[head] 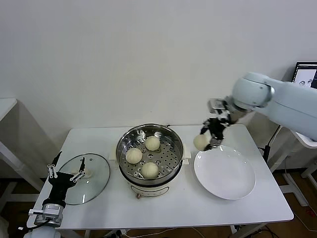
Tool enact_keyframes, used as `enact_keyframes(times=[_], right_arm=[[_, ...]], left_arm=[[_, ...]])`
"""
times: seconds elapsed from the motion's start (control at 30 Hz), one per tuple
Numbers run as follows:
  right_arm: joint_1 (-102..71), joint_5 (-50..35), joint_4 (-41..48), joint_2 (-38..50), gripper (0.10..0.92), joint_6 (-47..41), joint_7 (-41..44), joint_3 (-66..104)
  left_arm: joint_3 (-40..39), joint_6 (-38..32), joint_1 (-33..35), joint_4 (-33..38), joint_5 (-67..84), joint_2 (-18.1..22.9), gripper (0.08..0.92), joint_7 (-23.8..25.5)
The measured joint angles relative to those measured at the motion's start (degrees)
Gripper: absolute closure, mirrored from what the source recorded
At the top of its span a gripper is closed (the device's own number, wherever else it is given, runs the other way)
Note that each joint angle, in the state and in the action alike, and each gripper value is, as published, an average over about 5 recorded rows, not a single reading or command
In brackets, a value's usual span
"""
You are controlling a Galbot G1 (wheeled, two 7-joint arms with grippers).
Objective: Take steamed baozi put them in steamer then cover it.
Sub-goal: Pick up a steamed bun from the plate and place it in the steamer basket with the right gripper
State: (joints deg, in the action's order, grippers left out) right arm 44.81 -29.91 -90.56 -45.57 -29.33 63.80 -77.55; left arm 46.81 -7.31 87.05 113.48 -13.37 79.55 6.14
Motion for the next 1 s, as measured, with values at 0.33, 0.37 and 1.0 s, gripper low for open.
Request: enact_keyframes(times=[0.33, 0.37, 1.0], right_arm=[[0.3, -3.42, 6.8, -13.86, 0.347, -1.9, -0.8, -2.34], [-0.08, -3.39, 7.67, -14.93, 0.347, -1.98, -0.8, -2.42], [-8.75, 1.05, 14.72, -22.17, 0.347, -3.06, -0.96, -2.76]], left_arm=[[1.11, 0.09, -0.08, -0.03, 0.34, -0.31, 0.177, 0.15], [1.24, 0.07, -0.08, -0.11, 0.36, -0.31, 0.177, 0.19], [2.38, -0.08, -0.49, -1.15, 0.67, -0.48, 0.177, 0.5]])
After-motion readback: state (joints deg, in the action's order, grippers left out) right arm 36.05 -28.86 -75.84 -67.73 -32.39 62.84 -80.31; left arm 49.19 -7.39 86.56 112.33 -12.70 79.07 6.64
